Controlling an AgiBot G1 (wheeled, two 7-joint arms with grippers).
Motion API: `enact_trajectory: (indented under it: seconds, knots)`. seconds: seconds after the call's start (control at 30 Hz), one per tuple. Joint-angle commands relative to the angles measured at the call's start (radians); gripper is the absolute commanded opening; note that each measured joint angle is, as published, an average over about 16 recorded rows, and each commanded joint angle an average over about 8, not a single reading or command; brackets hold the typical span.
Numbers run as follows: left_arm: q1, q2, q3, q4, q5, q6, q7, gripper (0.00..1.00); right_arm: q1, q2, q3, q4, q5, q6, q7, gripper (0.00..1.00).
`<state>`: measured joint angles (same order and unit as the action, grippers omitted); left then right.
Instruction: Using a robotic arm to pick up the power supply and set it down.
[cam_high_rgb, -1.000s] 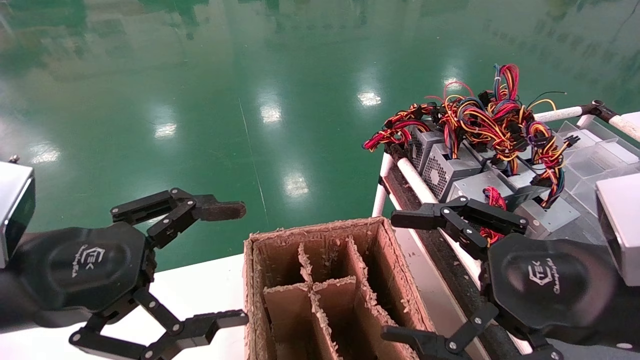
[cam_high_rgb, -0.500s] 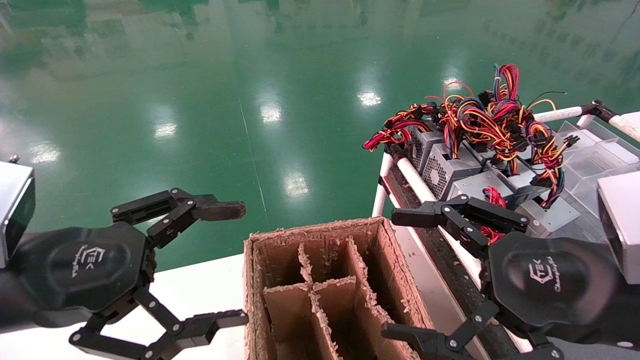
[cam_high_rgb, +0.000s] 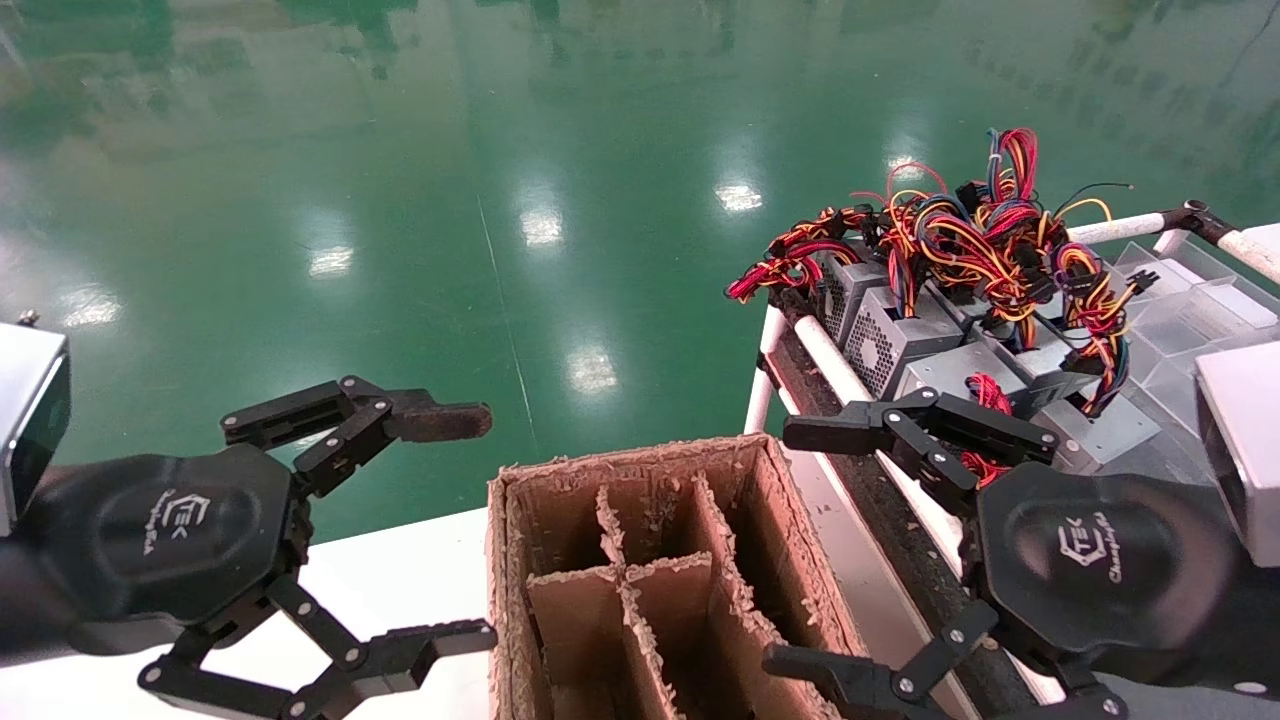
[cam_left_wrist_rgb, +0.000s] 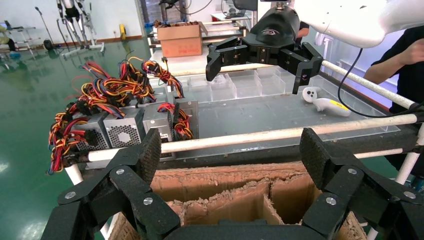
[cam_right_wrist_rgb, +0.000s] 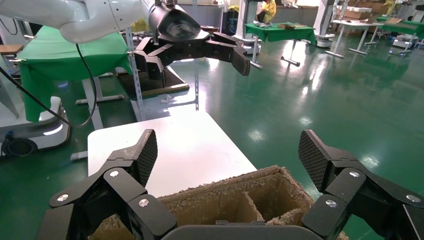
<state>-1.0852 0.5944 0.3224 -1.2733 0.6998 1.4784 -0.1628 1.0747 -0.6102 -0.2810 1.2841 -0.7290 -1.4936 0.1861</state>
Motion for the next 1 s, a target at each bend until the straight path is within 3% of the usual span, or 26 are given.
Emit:
enact_trajectory:
  seconds: [0.03,1.0]
  knots:
    - [0.000,0.000,0.000,0.000,0.000,0.000,0.000,1.00,0.000,0.000,0.000,0.000,0.000,0.000,0.000,1.00]
    - [0.000,0.000,0.000,0.000,0.000,0.000,0.000,1.00,0.000,0.001,-0.001,0.000,0.001,0.001,0.000,1.00]
